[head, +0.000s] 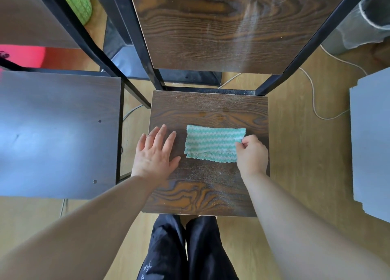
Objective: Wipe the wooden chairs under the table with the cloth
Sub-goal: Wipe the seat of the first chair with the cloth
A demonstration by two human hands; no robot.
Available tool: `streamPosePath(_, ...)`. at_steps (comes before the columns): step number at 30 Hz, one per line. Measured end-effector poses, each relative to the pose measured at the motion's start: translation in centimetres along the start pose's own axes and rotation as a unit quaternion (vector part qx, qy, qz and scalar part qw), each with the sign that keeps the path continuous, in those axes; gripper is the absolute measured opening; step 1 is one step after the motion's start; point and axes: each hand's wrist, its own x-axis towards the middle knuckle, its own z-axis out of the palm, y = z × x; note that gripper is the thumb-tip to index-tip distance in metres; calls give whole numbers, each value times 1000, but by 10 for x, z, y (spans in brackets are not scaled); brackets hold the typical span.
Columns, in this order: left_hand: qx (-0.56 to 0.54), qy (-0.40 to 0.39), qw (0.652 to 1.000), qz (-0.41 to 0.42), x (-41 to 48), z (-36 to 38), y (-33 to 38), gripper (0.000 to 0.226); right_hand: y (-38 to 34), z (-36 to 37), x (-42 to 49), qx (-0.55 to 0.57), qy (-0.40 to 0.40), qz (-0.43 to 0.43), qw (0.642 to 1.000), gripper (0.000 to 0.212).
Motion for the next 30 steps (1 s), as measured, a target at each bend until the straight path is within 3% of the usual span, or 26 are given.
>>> streamPosePath(8, -8, 0, 1000, -2, -11, -8, -10, 74, -39, -17, -11, 58, -67, -40, 995, 11)
streamPosePath(14, -3, -15, 1000, -5, -18, -4, -21, 74, -72, 13, -26, 110, -114, -42, 986, 12)
streamPosePath(20, -5, -25, 1000, -8, -21, 2, -26, 73, -81, 35, -35, 93, -161, -52, 981, 23)
streamPosePath(27, -20, -27, 999, -13, -20, 7, -34, 73, -79, 33, -33, 83, -193, -59, 976, 30)
streamPosePath(30, -26, -21, 999, -17, -18, 7, -36, 73, -79, 30, -29, 61, -148, -87, 983, 25)
